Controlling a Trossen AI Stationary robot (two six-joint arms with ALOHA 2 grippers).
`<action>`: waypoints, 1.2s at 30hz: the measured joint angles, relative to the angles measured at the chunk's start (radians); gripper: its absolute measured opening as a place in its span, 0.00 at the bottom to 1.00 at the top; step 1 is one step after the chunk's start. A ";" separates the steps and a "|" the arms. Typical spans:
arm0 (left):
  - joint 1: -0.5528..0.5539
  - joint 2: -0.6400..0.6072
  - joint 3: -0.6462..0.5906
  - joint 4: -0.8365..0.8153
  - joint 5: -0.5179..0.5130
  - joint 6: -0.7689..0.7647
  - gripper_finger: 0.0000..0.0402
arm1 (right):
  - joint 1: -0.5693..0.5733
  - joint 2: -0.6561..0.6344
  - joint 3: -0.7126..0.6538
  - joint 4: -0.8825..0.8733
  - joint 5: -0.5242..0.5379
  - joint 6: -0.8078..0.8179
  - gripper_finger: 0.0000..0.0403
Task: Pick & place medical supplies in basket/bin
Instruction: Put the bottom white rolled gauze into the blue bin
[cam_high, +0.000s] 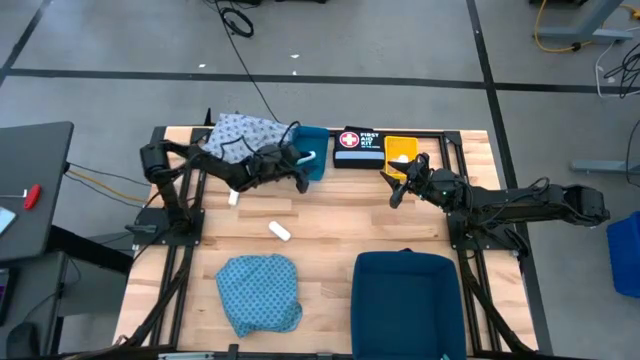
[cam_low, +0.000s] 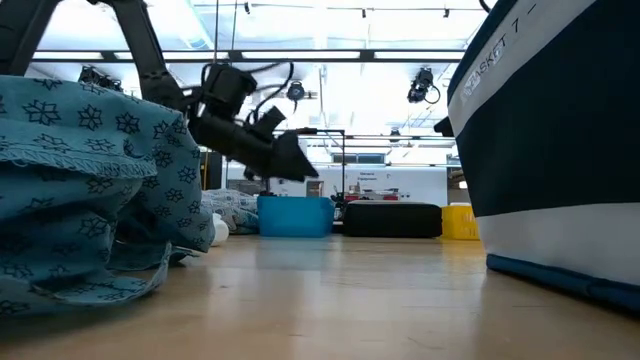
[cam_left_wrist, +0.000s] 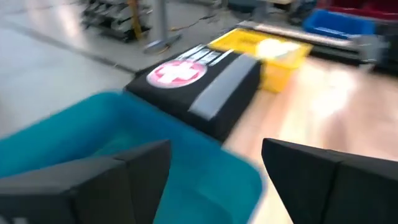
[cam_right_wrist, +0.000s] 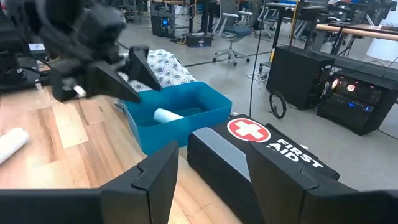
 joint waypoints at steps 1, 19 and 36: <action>-0.006 -0.023 0.000 -0.021 0.021 0.022 0.64 | 0.000 0.000 0.000 -0.003 0.000 0.000 0.49; -0.339 -0.442 0.000 -0.851 0.132 0.279 0.65 | 0.000 0.000 0.000 -0.033 -0.002 -0.002 0.49; -0.474 -0.382 0.000 -1.114 0.015 0.324 0.65 | 0.000 0.000 0.000 -0.036 -0.002 0.000 0.49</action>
